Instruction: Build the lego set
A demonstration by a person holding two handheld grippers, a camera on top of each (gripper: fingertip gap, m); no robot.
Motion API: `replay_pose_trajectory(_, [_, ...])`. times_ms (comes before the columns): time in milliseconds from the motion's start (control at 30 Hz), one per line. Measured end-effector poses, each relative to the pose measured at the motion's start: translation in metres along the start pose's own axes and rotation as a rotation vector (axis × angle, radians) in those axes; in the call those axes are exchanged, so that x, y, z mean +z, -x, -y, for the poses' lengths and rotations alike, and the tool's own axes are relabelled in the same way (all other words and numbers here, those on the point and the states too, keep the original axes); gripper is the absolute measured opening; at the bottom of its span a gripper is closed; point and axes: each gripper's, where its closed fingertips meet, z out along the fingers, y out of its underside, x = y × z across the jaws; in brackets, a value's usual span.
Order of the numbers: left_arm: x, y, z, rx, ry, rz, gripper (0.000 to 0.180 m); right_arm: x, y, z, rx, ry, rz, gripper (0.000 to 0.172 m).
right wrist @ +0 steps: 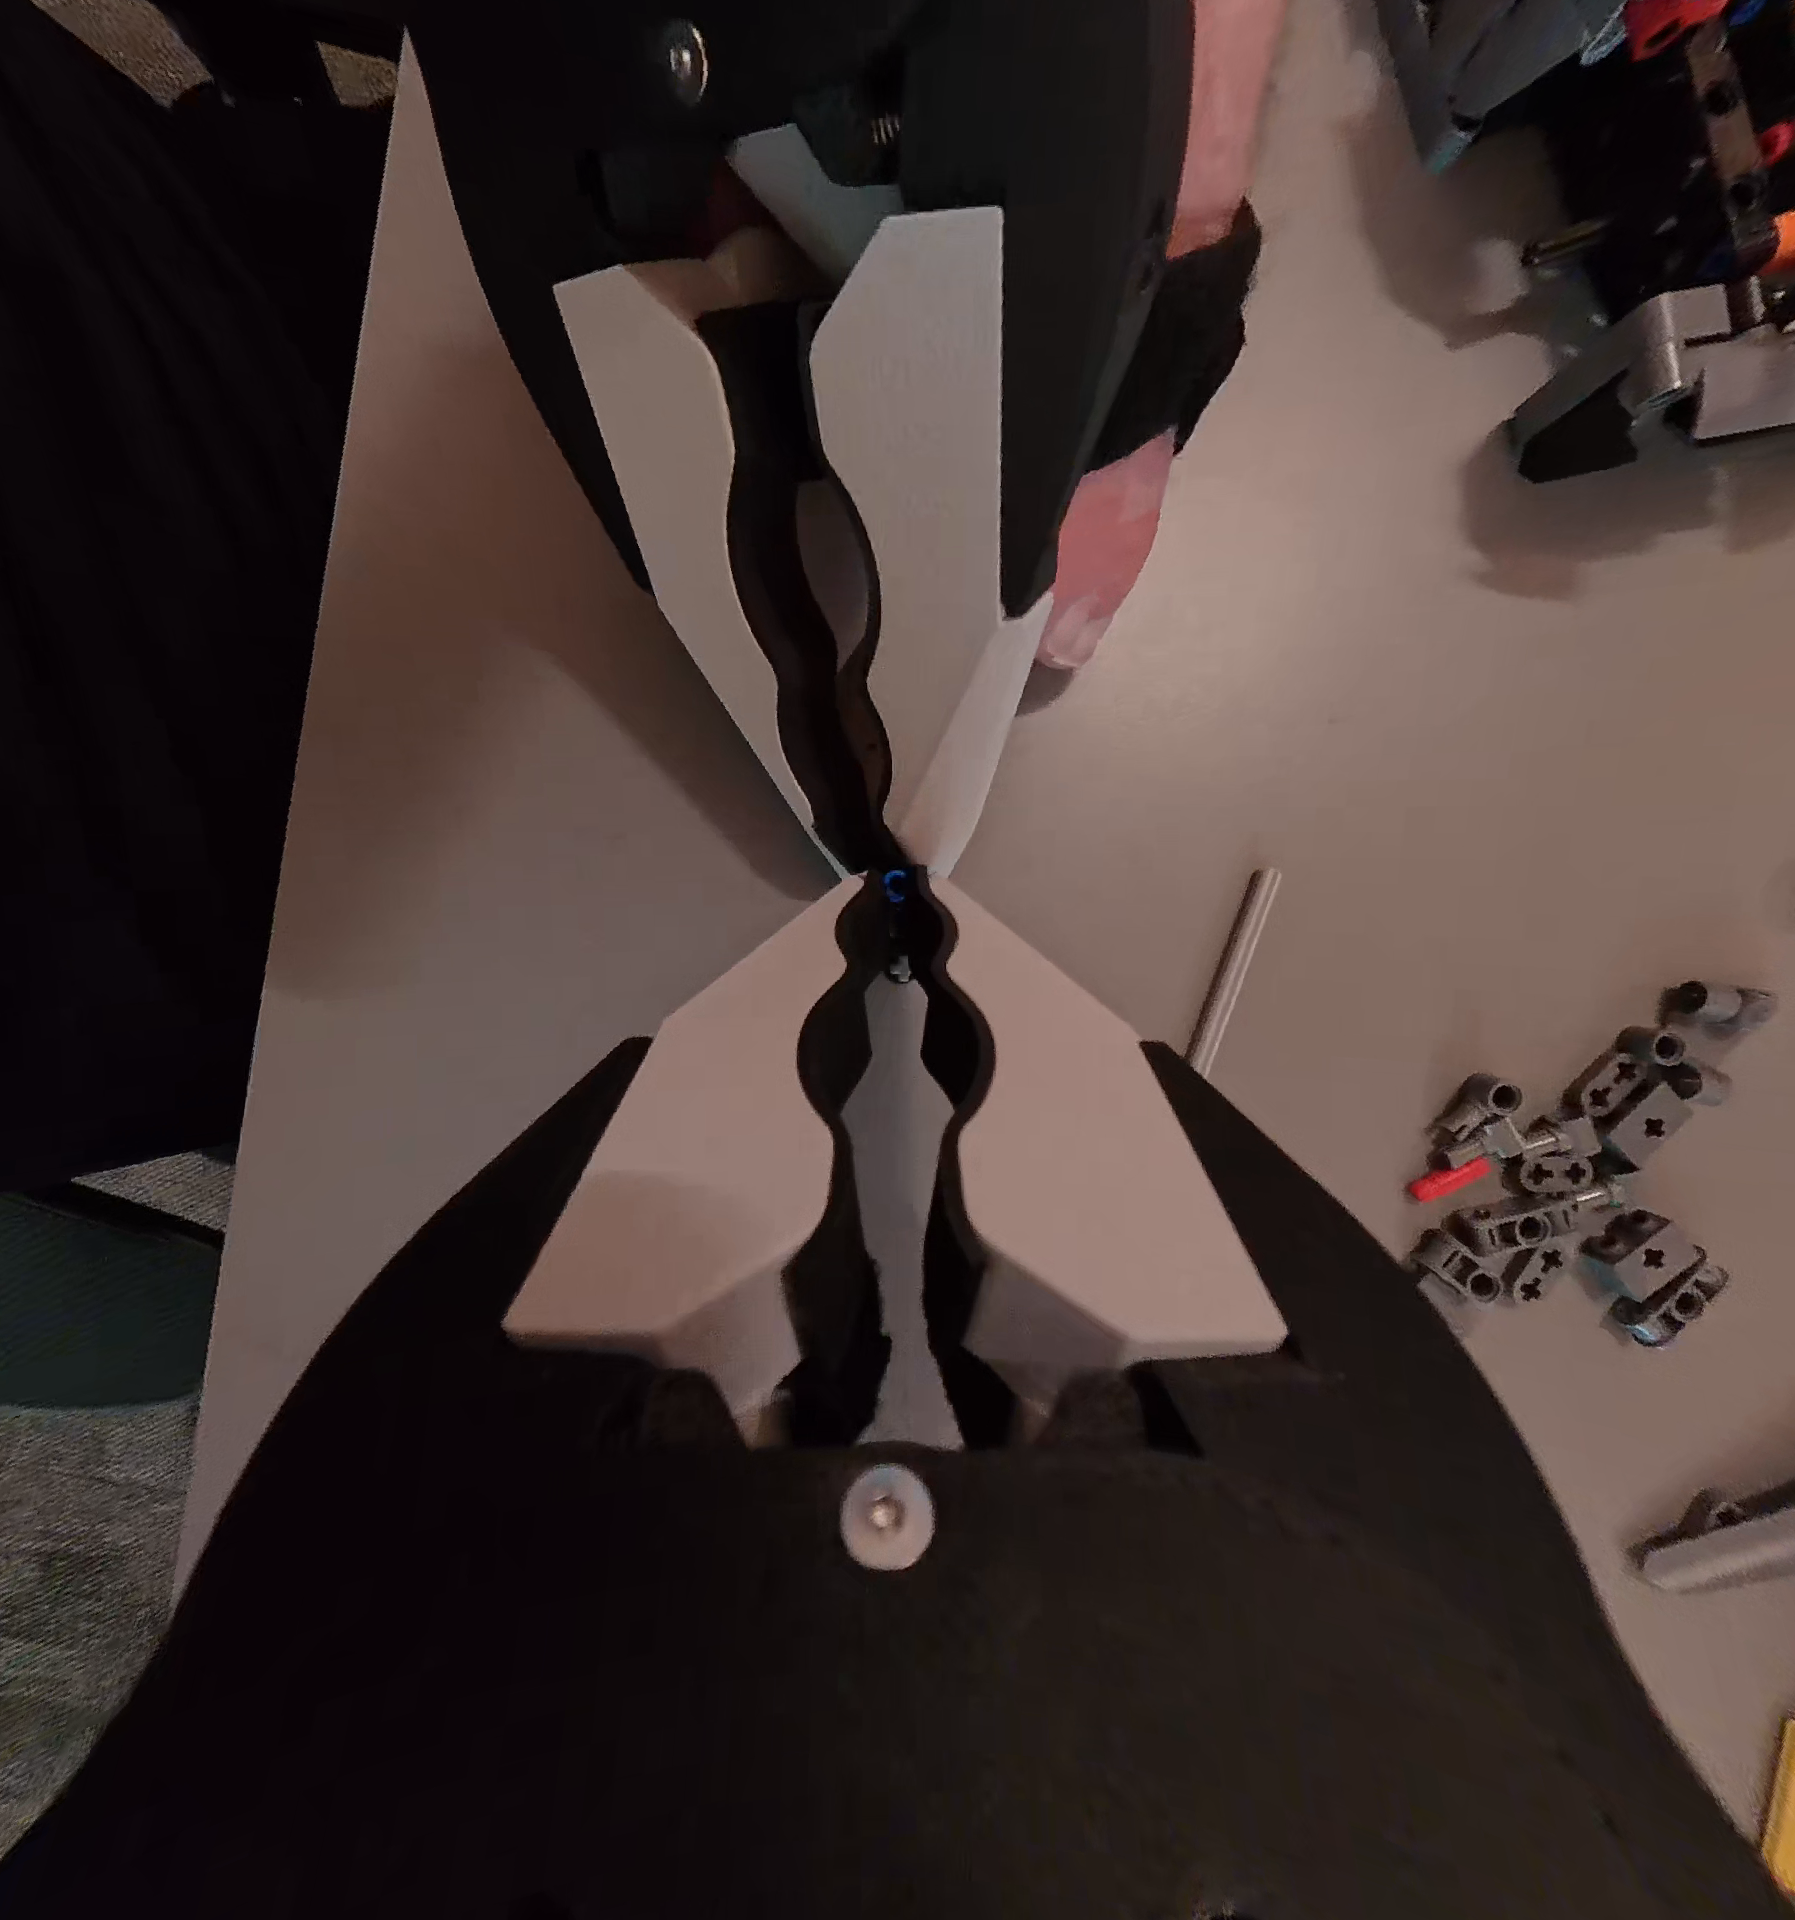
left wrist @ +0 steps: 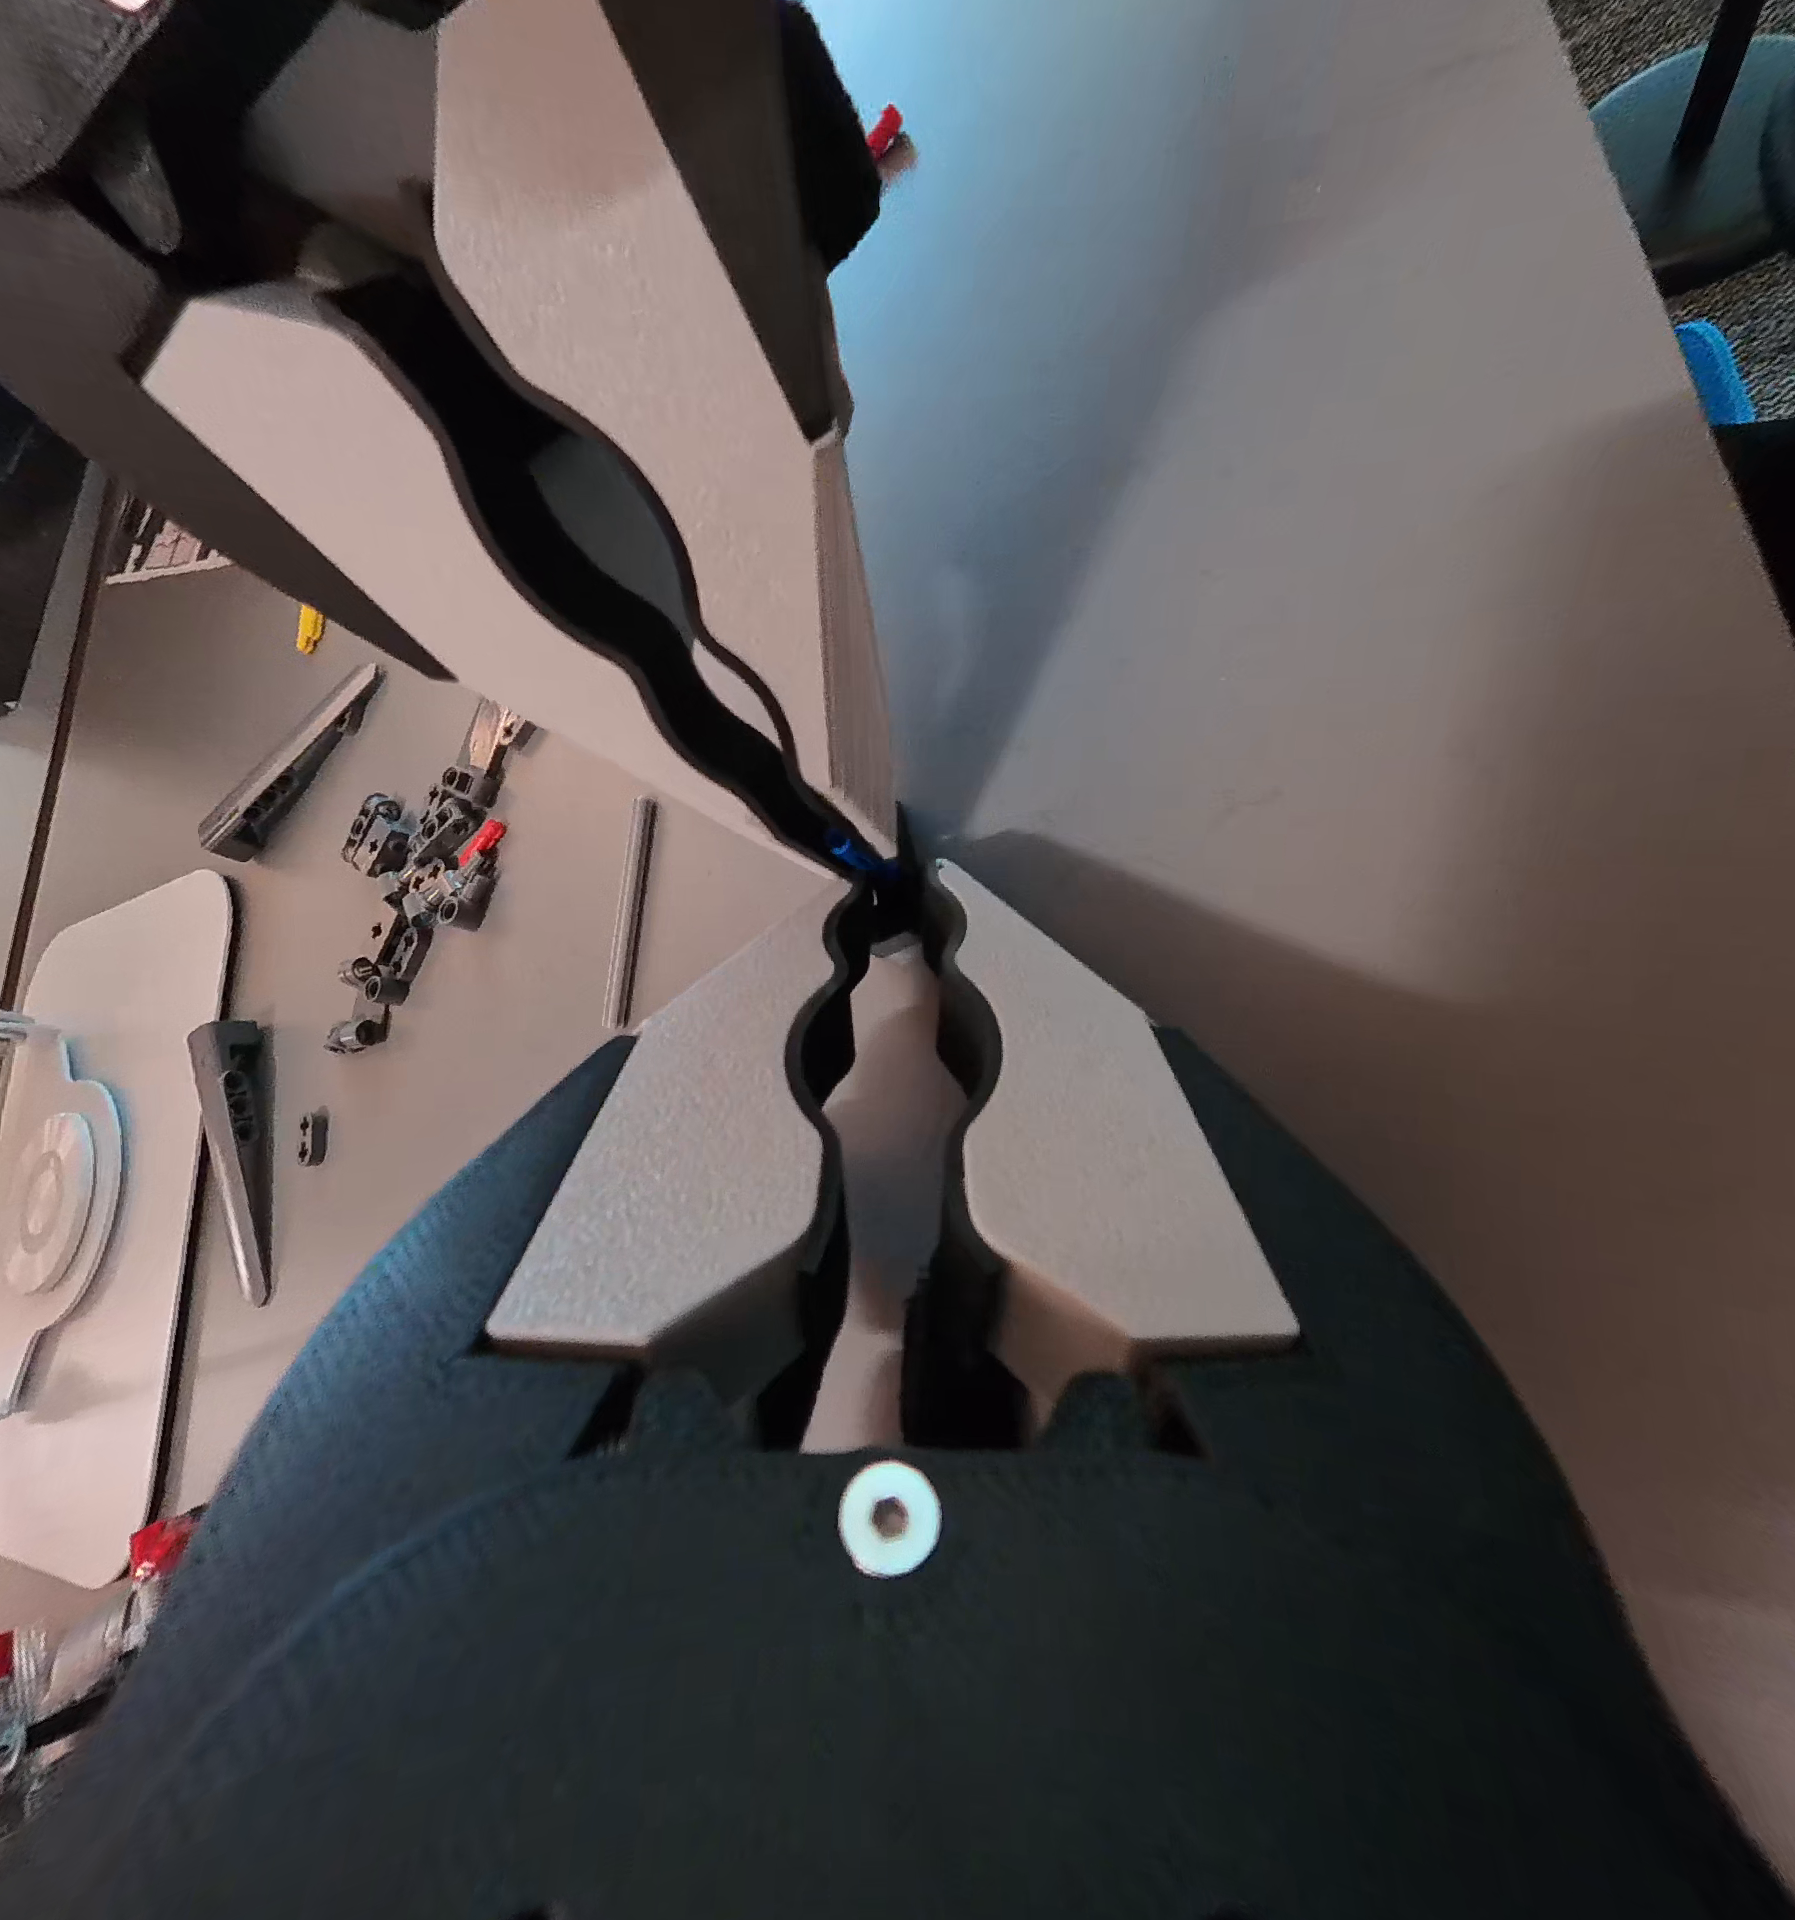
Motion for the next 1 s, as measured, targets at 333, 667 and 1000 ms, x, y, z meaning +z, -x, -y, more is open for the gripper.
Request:
replay_pose_trajectory(333, [0.0, 0.001, -0.001, -0.024, -0.007, -0.006, 0.008, -0.001, -0.002, 0.001, 0.093, -0.009, 0.027, 0.023])
replay_pose_trajectory(667, [-0.003, 0.003, -0.004, -0.009, 0.011, 0.015, 0.008, -0.014, -0.001, 0.01, -0.01, 0.012, -0.165, 0.01])
replay_pose_trajectory(1000, [-0.003, 0.003, -0.005, -0.031, 0.005, 0.001, 0.007, -0.002, -0.006, 0.007, 0.022, 0.05, -0.137, 0.001])
